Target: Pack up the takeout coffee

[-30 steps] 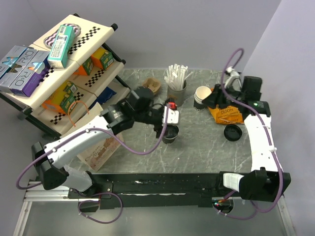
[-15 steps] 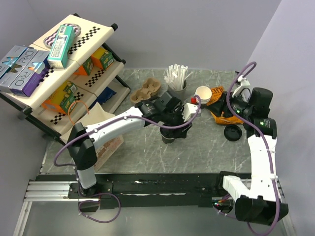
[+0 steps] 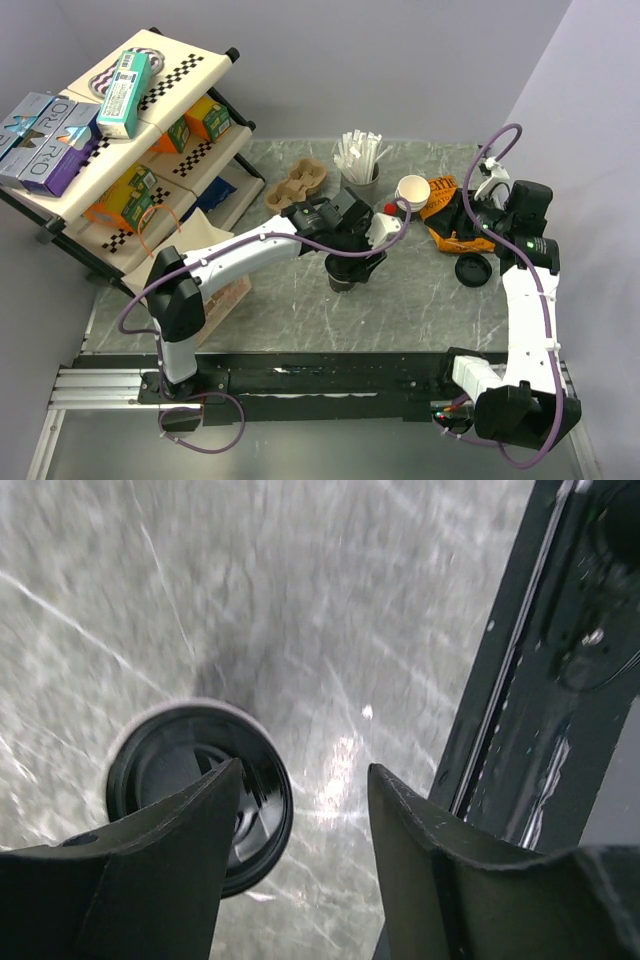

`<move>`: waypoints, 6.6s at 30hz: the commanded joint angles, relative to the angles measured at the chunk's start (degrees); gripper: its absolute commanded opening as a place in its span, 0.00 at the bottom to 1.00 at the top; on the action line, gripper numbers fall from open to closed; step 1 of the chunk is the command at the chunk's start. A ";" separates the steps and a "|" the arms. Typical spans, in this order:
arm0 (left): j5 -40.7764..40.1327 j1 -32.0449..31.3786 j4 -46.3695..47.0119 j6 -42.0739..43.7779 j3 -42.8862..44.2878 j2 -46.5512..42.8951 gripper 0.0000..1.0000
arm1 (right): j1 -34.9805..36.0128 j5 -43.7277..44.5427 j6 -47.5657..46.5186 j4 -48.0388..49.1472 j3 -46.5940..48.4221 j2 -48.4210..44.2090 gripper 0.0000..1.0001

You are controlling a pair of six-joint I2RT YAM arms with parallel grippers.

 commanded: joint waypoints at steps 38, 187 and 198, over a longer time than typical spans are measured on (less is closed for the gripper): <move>-5.45 -1.14 -2.74 4.51 -2.81 0.55 0.28 | -0.92 -3.59 2.44 2.82 -0.23 2.60 0.57; 30.76 24.96 36.98 -31.43 -22.41 -2.71 0.58 | 29.32 -8.52 -6.61 27.16 -6.82 26.95 0.87; 32.69 24.79 37.08 -31.44 -23.03 -2.62 0.56 | 29.32 -7.02 -7.84 24.71 -7.00 25.89 0.86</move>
